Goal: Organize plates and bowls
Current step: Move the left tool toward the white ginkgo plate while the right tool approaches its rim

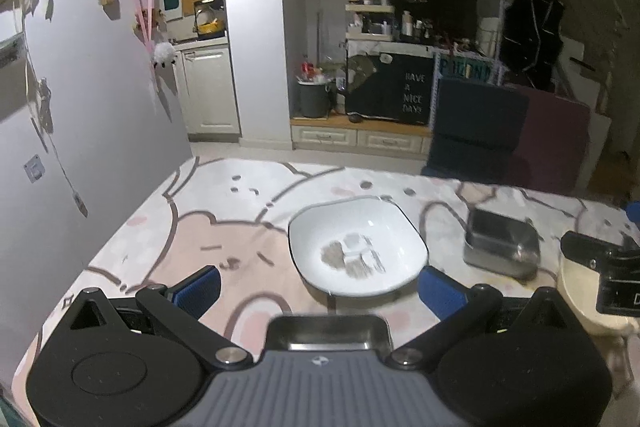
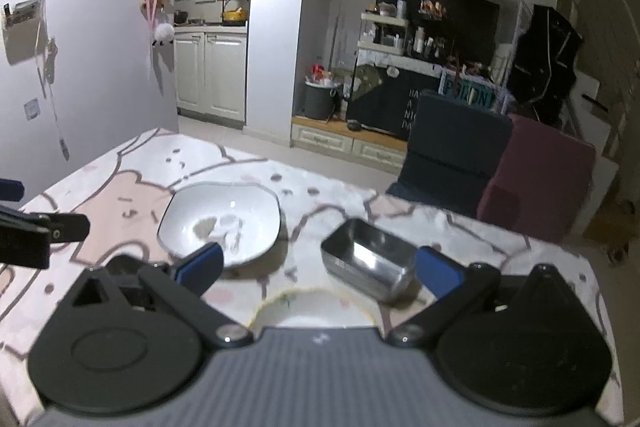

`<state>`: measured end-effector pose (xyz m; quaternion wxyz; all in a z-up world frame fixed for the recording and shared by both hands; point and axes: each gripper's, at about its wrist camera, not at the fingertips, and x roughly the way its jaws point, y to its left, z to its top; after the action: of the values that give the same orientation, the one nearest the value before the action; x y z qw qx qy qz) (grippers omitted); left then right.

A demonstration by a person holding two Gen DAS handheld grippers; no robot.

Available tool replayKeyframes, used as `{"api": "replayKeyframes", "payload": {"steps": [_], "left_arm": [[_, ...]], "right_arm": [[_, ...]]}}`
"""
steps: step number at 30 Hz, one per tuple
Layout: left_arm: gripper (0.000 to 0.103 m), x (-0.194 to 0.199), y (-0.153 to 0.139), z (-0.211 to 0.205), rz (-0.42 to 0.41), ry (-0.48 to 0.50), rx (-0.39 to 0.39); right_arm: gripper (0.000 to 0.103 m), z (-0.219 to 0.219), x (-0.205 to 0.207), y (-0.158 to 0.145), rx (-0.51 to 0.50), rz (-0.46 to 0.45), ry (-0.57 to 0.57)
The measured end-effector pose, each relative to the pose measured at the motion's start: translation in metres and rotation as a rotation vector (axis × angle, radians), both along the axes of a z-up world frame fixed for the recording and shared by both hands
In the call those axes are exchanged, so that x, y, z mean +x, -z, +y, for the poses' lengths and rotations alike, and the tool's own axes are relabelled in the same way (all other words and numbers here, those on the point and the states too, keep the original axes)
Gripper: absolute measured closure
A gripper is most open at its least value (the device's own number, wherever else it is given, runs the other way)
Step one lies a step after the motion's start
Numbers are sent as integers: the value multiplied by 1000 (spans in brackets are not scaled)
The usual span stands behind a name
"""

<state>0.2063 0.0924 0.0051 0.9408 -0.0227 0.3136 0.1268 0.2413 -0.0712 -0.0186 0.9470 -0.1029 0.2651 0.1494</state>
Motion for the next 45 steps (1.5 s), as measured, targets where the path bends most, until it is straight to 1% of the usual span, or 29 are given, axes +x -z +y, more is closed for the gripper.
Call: {"api": "replayKeyframes", "payload": {"steps": [2, 5, 10, 15, 20, 26, 30, 32, 35, 39, 41, 45], "left_arm": [[0, 12, 1, 4, 6, -6, -1], [0, 29, 5, 11, 15, -24, -5], [0, 53, 19, 21, 51, -33, 1], [0, 75, 38, 35, 89, -60, -22], [0, 96, 57, 50, 114, -118, -34], [0, 127, 78, 65, 138, -132, -42], [0, 152, 99, 78, 183, -156, -72], [0, 162, 109, 83, 208, -166, -76], [0, 174, 123, 91, 244, -171, -77], [0, 185, 139, 102, 283, -184, -107], [0, 189, 147, 107, 301, -197, -121], [0, 198, 160, 113, 335, -206, -137]], "right_arm": [[0, 3, 8, -3, 2, -20, -4], [0, 10, 28, -5, -3, -27, -31], [0, 19, 55, 2, -25, -28, -39], [0, 25, 81, 10, -30, 7, -25], [0, 37, 101, 22, -40, 31, -36], [0, 48, 116, 34, -62, 69, -51], [0, 55, 130, 42, -85, 103, -47], [0, 57, 138, 47, -77, 121, -59], [0, 59, 149, 52, -55, 173, -59], [0, 67, 159, 57, -41, 192, -76], [0, 73, 163, 59, -61, 209, -98], [0, 81, 170, 67, -142, 248, -149]]}}
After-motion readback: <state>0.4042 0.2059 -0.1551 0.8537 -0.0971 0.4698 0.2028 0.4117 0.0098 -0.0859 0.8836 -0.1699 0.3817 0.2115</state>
